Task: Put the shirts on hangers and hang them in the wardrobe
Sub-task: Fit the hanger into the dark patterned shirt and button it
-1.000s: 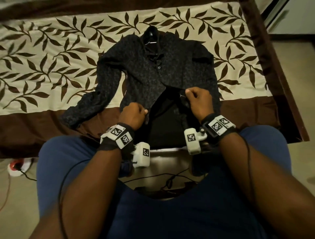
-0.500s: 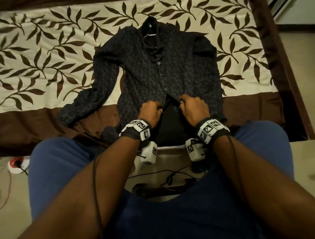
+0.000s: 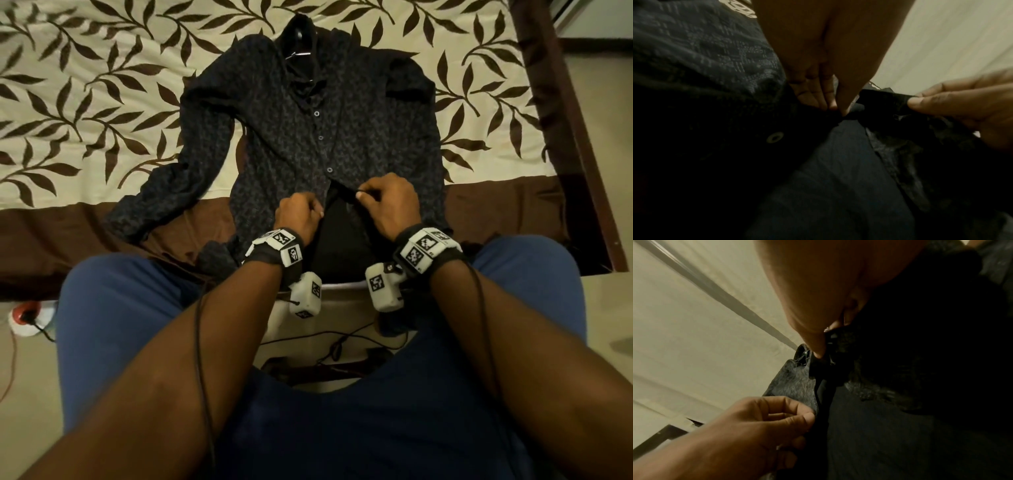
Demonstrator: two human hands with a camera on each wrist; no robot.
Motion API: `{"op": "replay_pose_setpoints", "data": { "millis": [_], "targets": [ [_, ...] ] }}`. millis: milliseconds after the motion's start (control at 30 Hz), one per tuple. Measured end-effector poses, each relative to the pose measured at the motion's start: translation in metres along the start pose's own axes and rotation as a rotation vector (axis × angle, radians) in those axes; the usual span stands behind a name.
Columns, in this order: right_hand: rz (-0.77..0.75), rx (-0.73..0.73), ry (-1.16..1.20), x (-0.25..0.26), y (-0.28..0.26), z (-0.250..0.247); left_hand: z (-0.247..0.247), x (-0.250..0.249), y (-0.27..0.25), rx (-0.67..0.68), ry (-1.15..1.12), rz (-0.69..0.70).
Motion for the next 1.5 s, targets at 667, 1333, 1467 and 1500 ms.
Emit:
{"op": "replay_pose_setpoints", "data": {
  "millis": [667,1333,1467,1500],
  "targets": [
    [0.124,0.034,0.131,0.013,-0.01,0.005,-0.015,-0.017,-0.008,-0.081,-0.45,-0.069],
    [0.151,0.06,0.181,-0.001,-0.004,0.007,-0.011,-0.022,-0.012,-0.067,-0.551,-0.12],
    [0.078,0.008,0.265,0.008,-0.005,0.003,-0.011,-0.023,-0.01,-0.071,-0.573,-0.122],
    [0.045,-0.003,0.269,0.011,-0.006,0.003,-0.011,-0.024,-0.009,-0.07,-0.579,-0.122]
  ]
}}
Point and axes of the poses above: each hand's wrist, its own y-axis towards the middle knuckle, its own z-axis out of the palm, x = y × z, the point moved 5 cm from there along y, towards the middle knuckle, and after that the axes turned 7 degrees about z, right-handed, at the moved point
